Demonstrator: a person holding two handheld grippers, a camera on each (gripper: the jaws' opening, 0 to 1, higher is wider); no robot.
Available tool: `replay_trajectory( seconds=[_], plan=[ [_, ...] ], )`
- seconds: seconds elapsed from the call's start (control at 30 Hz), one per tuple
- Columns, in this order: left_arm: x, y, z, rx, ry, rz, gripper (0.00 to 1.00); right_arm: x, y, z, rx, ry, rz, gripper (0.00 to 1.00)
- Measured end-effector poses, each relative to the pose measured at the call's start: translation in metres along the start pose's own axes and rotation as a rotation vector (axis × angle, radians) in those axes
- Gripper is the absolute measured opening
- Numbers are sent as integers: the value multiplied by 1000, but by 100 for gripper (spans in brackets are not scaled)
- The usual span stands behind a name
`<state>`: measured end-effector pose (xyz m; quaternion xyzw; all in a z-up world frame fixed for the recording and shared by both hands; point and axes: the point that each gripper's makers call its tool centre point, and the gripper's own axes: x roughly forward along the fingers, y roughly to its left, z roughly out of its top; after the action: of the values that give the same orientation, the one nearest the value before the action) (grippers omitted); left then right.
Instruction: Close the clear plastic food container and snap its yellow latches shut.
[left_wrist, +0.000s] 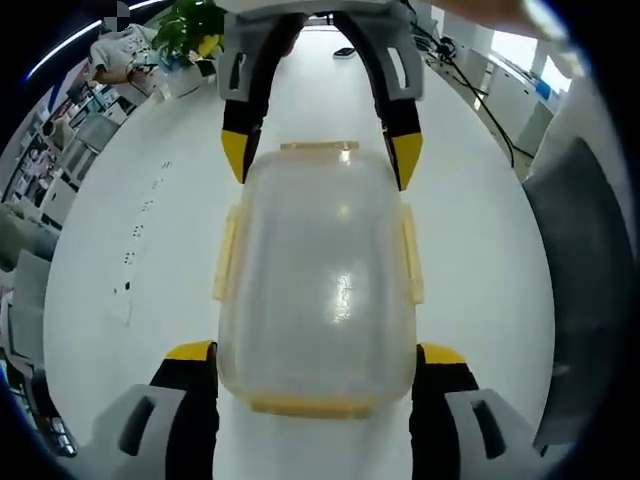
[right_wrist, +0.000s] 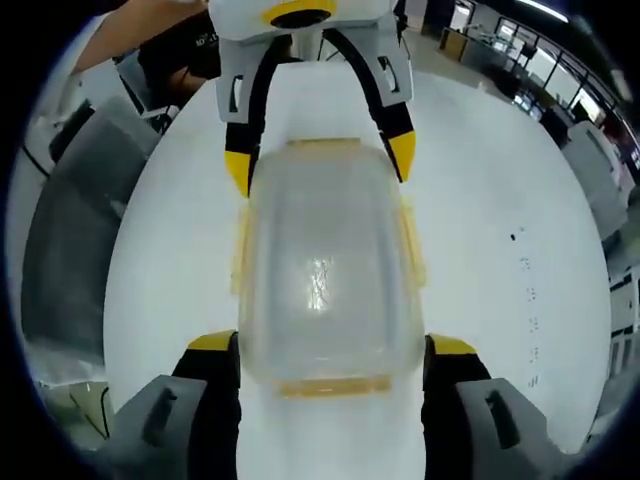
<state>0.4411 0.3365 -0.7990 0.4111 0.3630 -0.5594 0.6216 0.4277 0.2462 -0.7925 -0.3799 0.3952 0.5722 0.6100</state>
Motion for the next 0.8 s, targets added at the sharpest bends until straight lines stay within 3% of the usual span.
replay_trajectory(
  seconds=[0.8],
  plan=[
    [0, 11, -4, 13, 11, 2, 76, 4, -15, 2, -8, 3, -22, 73]
  ],
)
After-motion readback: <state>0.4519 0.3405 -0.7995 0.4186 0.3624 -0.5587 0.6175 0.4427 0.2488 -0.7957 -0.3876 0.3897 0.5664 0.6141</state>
